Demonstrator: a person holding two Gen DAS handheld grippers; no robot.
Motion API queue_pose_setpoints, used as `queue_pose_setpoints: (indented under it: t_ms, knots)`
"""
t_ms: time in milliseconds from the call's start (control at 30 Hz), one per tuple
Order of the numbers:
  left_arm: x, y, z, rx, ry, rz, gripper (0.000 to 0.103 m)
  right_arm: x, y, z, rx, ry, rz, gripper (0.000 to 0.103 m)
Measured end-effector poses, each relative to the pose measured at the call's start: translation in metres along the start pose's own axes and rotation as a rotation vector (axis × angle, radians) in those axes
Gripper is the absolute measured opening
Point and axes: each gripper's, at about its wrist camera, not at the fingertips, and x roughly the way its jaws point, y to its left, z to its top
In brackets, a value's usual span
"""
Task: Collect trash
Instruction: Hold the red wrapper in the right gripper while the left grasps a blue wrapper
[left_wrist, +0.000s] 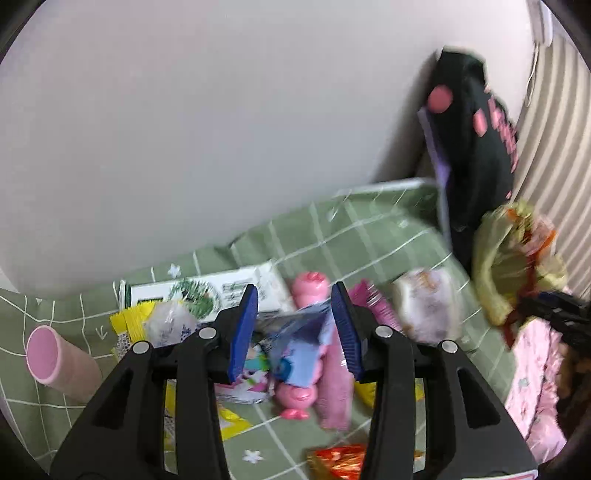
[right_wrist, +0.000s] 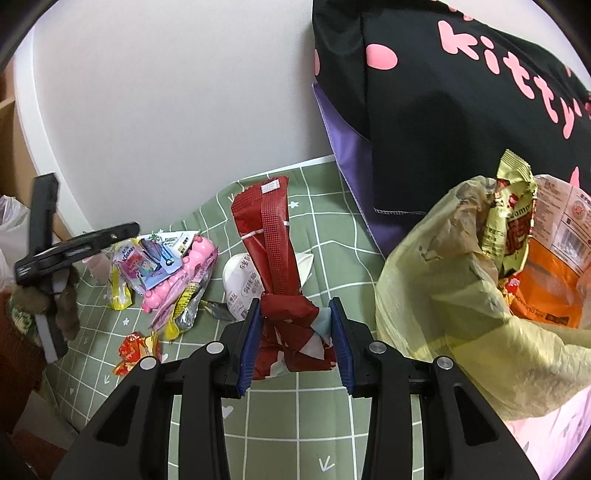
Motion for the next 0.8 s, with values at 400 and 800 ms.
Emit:
queue_pose_setpoints:
  t_ms: [400,800]
  knots:
    - [0.006,0.008,0.0,-0.072,0.043,-0.023,0.0,-0.01,-0.005,-0.009,0.006,0.005,-0.015,0.034]
    - [-0.014,0.023,-0.01,-0.172,-0.056,-0.031,0.035,-0.016,-0.005,-0.01,0.014,0.001,-0.018,0.034]
